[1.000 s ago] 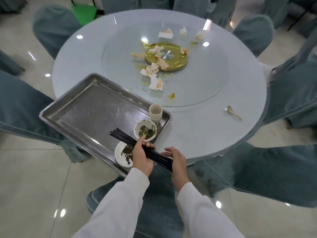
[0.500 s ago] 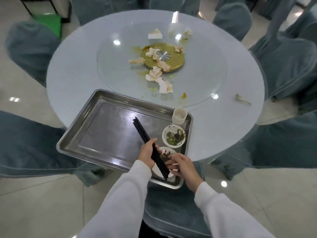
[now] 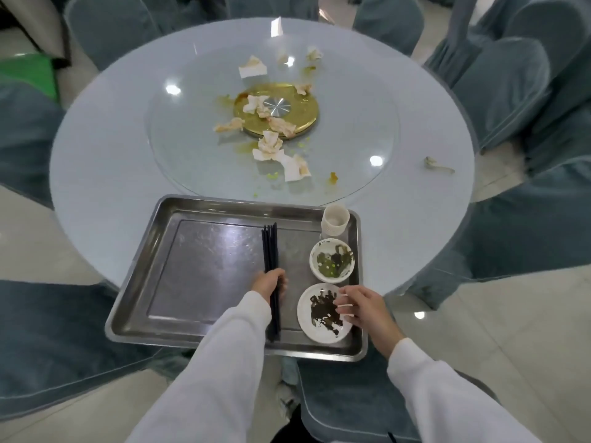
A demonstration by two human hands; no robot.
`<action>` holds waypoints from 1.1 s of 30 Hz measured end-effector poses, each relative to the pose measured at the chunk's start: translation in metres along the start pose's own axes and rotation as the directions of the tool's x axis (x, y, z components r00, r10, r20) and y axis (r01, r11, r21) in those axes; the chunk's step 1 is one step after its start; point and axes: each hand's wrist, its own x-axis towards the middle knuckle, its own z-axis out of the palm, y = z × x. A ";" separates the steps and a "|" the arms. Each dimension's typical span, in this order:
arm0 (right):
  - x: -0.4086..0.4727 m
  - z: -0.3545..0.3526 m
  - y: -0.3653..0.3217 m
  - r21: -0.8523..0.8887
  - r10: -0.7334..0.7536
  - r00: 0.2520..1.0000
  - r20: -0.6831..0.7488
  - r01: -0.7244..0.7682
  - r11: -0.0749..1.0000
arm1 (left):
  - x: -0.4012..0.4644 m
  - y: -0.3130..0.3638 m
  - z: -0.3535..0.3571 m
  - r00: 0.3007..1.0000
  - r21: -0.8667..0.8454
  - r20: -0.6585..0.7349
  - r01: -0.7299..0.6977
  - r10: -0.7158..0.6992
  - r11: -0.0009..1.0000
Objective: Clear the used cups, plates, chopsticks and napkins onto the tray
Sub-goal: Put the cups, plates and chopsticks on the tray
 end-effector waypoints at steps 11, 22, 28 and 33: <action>-0.003 -0.030 0.018 0.112 0.093 0.977 -0.193 -0.073 0.991 | 0.030 -0.016 -0.009 0.976 0.437 0.029 -0.206 0.215 0.875; -0.004 -0.021 0.018 0.074 0.099 0.977 -0.187 -0.086 0.994 | 0.029 -0.018 -0.021 0.957 0.478 -0.023 -0.242 0.288 0.844; -0.008 -0.021 0.019 0.058 0.086 0.981 -0.174 -0.077 0.995 | 0.019 -0.018 -0.024 0.960 0.389 -0.033 -0.243 0.277 0.889; -0.015 -0.022 0.019 0.074 0.073 0.987 -0.140 -0.063 0.995 | 0.004 -0.022 -0.023 0.953 0.430 0.066 -0.295 0.296 0.854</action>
